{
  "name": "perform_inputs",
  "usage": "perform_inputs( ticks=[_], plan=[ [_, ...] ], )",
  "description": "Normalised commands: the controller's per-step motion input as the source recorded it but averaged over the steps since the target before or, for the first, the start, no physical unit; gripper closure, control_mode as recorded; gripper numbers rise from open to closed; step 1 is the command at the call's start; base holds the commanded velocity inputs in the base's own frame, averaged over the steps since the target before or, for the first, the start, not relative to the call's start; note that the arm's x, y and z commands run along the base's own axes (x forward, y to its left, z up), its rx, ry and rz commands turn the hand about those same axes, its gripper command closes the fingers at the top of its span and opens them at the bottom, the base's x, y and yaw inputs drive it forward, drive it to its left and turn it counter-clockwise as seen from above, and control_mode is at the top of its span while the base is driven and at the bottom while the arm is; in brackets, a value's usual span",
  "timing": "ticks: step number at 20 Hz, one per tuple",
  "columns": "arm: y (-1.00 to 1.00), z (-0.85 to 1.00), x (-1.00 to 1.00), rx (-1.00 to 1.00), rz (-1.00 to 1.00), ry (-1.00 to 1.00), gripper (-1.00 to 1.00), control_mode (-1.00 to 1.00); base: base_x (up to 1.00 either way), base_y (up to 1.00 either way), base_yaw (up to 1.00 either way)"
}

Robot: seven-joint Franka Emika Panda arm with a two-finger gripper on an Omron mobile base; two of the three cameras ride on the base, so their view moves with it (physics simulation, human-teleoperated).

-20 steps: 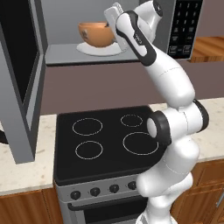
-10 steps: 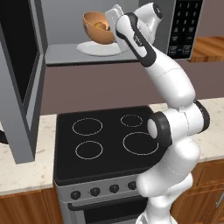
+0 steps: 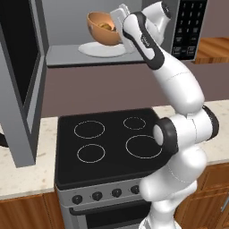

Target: The microwave is finished heating the chicken drumstick and tomato. Take the bowl containing the food and place it on the dining counter.

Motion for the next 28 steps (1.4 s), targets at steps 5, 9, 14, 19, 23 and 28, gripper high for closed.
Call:
perform_inputs(
  ticks=[5, 9, 14, 19, 23, 28],
  plan=[
    [-0.23, 0.0, -0.55, 0.05, 0.0, -0.11, 1.0, -1.0, 0.0, 0.0, 0.0],
    [-0.29, 0.02, -0.86, 0.09, 0.0, -0.18, 1.0, -1.0, 0.0, 0.0, 0.0],
    [-0.39, 0.23, -1.0, 0.03, 0.06, -0.09, 1.0, -1.0, 0.0, 0.0, 0.0],
    [-0.48, 0.28, -1.0, -0.04, 0.15, 0.0, 1.0, -1.0, 0.0, 0.0, 0.0],
    [-0.54, 0.04, -1.0, -0.15, 0.21, 0.05, 1.0, -1.0, 0.0, 0.0, 0.0],
    [-0.64, -0.44, -1.0, -0.23, 0.21, 0.2, 1.0, -1.0, 0.0, 0.0, 0.0]
  ],
)
